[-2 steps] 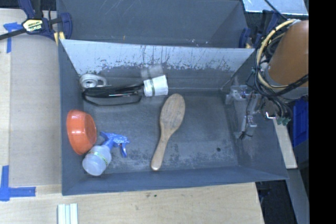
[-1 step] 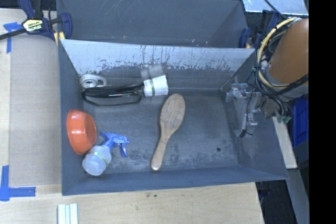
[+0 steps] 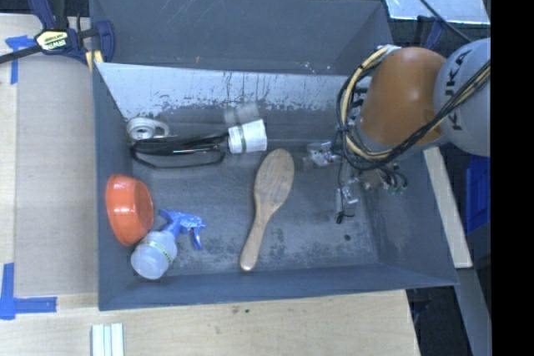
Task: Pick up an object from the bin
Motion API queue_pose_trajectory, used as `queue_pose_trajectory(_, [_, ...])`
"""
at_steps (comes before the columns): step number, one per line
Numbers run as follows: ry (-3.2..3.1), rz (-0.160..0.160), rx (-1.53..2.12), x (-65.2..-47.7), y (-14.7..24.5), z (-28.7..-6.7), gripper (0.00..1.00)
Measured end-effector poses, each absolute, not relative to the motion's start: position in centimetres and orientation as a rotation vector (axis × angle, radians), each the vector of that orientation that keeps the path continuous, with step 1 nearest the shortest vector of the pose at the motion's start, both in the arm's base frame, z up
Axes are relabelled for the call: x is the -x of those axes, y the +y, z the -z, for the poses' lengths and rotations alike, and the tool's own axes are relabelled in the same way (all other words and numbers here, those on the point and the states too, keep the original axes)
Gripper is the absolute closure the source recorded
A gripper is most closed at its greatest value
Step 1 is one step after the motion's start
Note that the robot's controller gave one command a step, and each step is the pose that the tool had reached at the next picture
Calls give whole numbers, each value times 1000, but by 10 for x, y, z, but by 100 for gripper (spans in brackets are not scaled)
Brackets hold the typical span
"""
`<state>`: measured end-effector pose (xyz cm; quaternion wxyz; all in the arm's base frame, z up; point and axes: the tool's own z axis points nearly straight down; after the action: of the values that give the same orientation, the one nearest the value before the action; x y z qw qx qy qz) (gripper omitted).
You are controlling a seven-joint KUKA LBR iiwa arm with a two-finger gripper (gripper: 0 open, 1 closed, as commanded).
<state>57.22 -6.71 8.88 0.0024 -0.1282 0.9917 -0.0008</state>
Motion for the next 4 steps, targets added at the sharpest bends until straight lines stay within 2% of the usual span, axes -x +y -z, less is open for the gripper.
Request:
queue_pose_trajectory(1, [3042, 8, 735, -588, -40, -130, 0])
queue_pose_trajectory(2, [2903, -7, 1196, -536, 47, -99, 0])
queue_pose_trajectory(3, [2744, 17, 1496, -595, 19, -71, 0])
queue_pose_trajectory(4, [2481, 8, 1901, -555, -18, -72, 100])
